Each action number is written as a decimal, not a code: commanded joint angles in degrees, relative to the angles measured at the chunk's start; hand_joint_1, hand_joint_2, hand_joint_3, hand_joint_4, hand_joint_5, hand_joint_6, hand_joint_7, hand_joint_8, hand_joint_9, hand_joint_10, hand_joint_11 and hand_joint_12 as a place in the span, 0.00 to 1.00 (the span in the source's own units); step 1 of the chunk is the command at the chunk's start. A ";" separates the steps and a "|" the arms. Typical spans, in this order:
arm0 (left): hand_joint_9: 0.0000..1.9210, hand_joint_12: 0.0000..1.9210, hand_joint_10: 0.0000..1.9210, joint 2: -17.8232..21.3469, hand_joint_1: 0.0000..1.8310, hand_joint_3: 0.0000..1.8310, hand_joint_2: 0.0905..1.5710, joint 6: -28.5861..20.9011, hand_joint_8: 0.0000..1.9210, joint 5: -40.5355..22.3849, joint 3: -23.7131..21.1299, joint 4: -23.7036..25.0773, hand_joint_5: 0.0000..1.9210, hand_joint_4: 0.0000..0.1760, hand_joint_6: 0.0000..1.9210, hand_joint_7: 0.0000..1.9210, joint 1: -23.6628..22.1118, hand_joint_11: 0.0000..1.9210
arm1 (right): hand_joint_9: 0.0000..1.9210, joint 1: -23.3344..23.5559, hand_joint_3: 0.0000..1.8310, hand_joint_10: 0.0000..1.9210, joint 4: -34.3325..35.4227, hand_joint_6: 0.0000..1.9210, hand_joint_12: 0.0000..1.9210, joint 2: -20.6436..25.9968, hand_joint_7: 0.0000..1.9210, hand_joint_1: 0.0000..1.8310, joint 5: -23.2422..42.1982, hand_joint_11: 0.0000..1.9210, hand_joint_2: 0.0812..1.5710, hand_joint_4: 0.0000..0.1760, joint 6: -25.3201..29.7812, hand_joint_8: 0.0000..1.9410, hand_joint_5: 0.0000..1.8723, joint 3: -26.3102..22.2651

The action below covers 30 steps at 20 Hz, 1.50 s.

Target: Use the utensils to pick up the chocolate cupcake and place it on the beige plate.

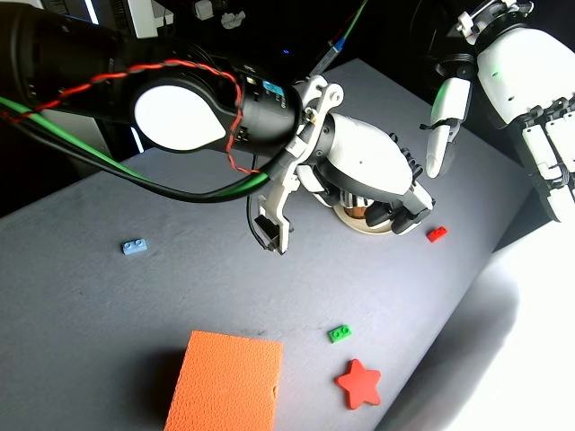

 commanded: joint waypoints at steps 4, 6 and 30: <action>0.00 0.00 0.00 0.94 0.00 0.00 0.69 0.02 0.00 0.30 -0.09 0.40 0.01 0.00 0.00 0.00 -0.81 0.00 | 0.35 0.68 0.00 0.59 0.12 0.54 0.71 -1.08 0.48 0.68 5.54 0.16 0.72 0.00 3.66 0.63 0.46 2.27; 0.00 0.00 0.00 0.97 0.00 0.00 0.69 0.02 0.00 0.30 -0.14 0.40 0.02 0.00 0.00 0.01 -0.81 0.00 | 0.33 0.85 0.00 0.52 0.12 0.51 0.72 -1.64 0.45 0.66 4.87 0.14 0.73 0.00 5.29 0.66 0.49 3.12; 0.00 0.00 0.00 0.97 0.00 0.00 0.70 0.02 0.00 0.34 -0.12 0.42 0.02 0.00 0.00 0.01 -0.82 0.00 | 0.36 0.83 0.00 0.73 0.11 0.56 0.71 -4.21 0.49 0.74 2.70 0.15 0.73 0.00 6.63 0.60 0.45 6.69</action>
